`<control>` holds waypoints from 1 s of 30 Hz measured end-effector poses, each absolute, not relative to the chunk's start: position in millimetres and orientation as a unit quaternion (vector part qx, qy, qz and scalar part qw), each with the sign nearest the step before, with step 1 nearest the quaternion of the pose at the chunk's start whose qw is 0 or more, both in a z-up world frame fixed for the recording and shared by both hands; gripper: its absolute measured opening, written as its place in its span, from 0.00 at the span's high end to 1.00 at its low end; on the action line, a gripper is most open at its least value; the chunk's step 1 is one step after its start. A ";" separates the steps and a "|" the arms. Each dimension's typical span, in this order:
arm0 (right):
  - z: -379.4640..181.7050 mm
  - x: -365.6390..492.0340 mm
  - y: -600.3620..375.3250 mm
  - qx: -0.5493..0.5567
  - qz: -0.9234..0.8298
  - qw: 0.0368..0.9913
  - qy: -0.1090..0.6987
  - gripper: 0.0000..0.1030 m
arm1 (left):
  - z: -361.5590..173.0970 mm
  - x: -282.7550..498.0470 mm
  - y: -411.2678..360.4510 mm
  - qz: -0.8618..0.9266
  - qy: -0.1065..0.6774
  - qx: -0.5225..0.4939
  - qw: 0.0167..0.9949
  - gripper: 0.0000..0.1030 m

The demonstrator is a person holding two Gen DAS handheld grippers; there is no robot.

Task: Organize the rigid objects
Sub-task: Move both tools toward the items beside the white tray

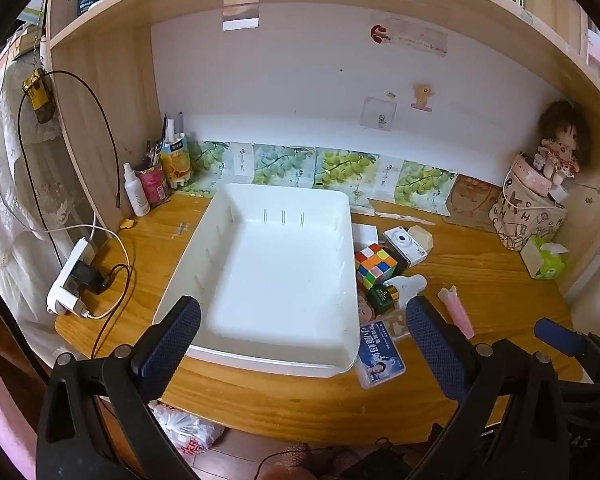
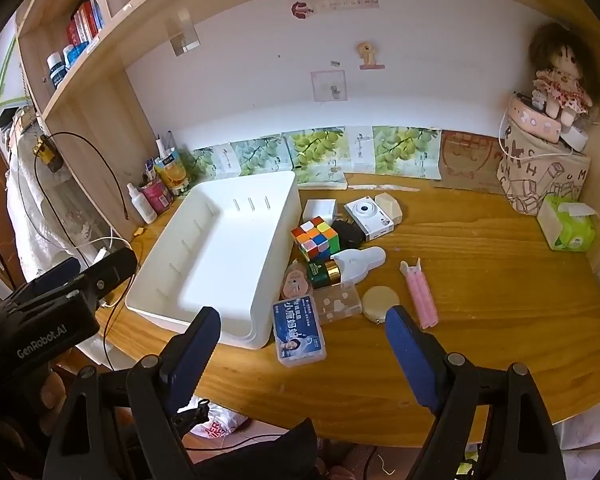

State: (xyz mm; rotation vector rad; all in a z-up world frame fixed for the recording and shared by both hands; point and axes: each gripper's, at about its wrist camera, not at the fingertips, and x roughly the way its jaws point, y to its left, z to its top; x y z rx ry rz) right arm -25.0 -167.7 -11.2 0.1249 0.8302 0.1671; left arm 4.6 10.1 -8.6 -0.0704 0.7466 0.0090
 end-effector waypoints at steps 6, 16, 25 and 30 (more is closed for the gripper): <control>-12.5 -19.8 -152.5 0.053 0.074 0.906 0.413 0.17 | -7.9 7.8 17.9 -0.010 0.362 -0.042 0.931 0.01; -14.2 -9.4 -130.4 0.052 0.057 0.904 0.421 0.17 | -14.0 26.8 41.8 -0.026 0.381 -0.035 0.924 0.01; -14.8 -8.3 -109.1 0.041 0.017 0.902 0.429 0.17 | -28.7 36.2 56.8 -0.056 0.409 -0.047 0.910 0.02; -16.3 -8.6 -101.6 0.038 0.007 0.897 0.440 0.17 | -30.5 39.5 61.1 -0.070 0.417 -0.054 0.904 0.03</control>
